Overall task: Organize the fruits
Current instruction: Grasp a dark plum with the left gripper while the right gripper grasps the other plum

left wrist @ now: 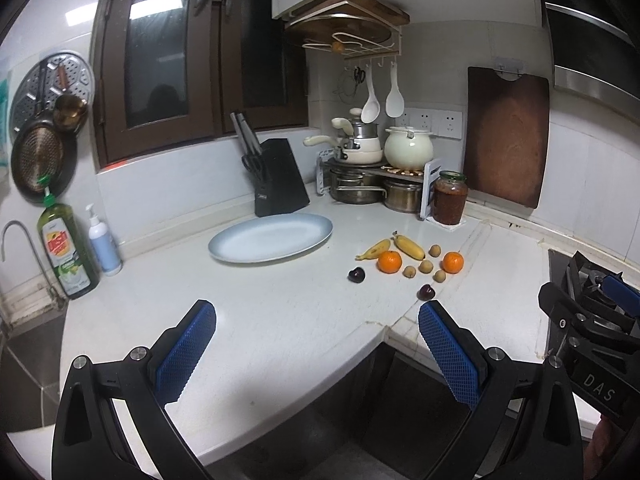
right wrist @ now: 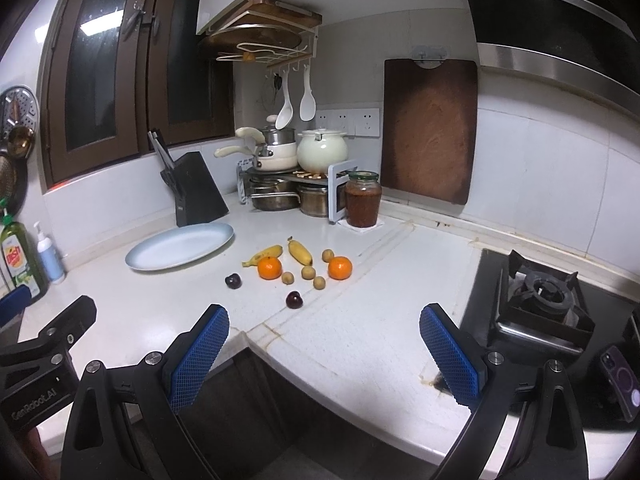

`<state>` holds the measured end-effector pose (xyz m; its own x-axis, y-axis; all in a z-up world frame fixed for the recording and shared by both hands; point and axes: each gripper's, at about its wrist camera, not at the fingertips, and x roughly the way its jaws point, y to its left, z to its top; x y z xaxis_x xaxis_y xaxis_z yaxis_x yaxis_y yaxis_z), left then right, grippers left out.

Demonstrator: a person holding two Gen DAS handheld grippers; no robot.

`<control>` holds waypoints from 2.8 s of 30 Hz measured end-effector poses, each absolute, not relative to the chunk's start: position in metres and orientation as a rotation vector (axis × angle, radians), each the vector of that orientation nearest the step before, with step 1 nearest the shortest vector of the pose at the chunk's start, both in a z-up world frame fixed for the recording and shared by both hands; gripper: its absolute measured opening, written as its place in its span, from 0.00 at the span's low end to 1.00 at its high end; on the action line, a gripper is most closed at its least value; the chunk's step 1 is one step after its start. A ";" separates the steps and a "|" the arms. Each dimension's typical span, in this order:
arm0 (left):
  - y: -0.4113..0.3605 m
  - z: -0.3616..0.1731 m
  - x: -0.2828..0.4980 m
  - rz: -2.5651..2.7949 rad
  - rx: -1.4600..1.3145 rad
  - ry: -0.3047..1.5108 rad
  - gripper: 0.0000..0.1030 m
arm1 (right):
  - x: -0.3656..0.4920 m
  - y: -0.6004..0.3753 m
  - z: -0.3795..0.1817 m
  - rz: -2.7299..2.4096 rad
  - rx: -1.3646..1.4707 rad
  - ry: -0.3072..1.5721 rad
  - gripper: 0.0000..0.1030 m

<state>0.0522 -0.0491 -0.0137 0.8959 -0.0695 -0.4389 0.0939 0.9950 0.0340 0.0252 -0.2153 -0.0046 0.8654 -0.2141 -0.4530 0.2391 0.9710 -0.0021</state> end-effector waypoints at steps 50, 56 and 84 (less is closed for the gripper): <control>-0.103 -0.131 0.327 -0.483 0.217 0.769 0.71 | 0.254 -0.226 -0.118 -0.318 0.147 0.746 0.71; -0.110 -0.143 0.340 -0.474 0.213 0.804 0.62 | 0.267 -0.232 -0.133 -0.298 0.172 0.788 0.67; -0.127 -0.169 0.367 -0.457 0.232 0.880 0.30 | 0.286 -0.238 -0.154 -0.237 0.216 0.869 0.29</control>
<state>0.3673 -0.1271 -0.1688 0.5490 -0.2884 -0.7844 0.4759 0.8795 0.0097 0.2858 -0.2383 -0.1541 0.6226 -0.1169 -0.7738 0.2916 0.9522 0.0908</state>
